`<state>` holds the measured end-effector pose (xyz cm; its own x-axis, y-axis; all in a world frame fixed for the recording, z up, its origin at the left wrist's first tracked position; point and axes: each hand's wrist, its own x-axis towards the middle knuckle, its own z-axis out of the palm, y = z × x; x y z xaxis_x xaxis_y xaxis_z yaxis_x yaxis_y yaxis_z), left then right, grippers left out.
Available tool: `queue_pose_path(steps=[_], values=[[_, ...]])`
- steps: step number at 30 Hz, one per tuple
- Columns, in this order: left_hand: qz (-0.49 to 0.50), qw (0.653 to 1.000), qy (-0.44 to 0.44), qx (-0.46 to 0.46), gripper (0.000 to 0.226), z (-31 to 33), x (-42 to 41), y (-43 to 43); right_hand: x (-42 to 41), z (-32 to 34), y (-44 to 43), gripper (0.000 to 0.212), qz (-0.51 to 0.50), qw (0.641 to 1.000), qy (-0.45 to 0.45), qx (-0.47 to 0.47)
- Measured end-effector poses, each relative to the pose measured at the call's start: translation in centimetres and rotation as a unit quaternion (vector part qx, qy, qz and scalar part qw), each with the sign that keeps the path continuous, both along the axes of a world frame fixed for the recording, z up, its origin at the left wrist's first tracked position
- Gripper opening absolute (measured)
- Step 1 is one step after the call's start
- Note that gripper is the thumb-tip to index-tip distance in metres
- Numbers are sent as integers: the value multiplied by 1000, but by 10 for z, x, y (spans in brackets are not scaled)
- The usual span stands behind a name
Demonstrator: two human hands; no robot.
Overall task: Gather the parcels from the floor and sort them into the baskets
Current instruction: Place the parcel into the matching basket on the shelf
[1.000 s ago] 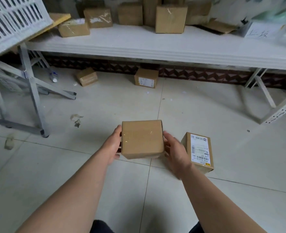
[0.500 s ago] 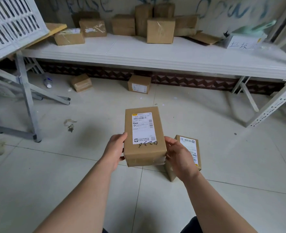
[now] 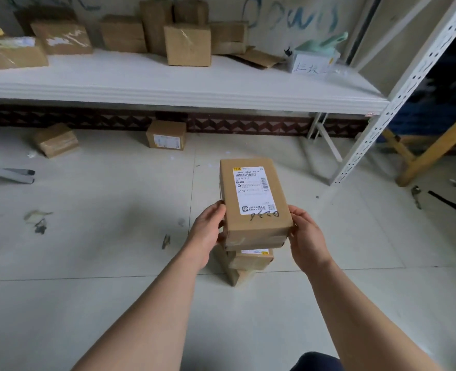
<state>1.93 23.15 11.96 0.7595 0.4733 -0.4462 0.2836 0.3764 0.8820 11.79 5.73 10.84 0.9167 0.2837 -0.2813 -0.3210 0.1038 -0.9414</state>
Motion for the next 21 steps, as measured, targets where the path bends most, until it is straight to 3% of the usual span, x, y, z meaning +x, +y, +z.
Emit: queue_pose_path(steps=[4, 8, 11, 14, 16, 19, 21], values=[[-31, 999, 39, 9, 23, -17, 16, -15, 11, -24, -17, 29, -31, 999, 19, -12], [-29, 996, 86, 14, 31, -34, 23, -15, 14, -54, -19, 29, -1, 999, 34, -40], [-27, 994, 106, -1, 52, -44, 27, -12, 15, -75, -17, 26, 8, 997, 62, -39], [-20, 991, 129, -24, 77, -59, 29, -4, 16, -91, -15, 44, 3, 994, 96, -44], [-8, 990, 126, -56, 68, -65, 30, 1, 16, -97, -14, 50, 21, 992, 111, -47], [1, 983, 106, -149, 62, -73, 27, 9, 13, -103, -11, 34, 120, 987, 85, -70], [-8, 979, 96, -178, 63, -82, 22, 12, 13, -113, -12, 39, 178, 978, 95, -53]])
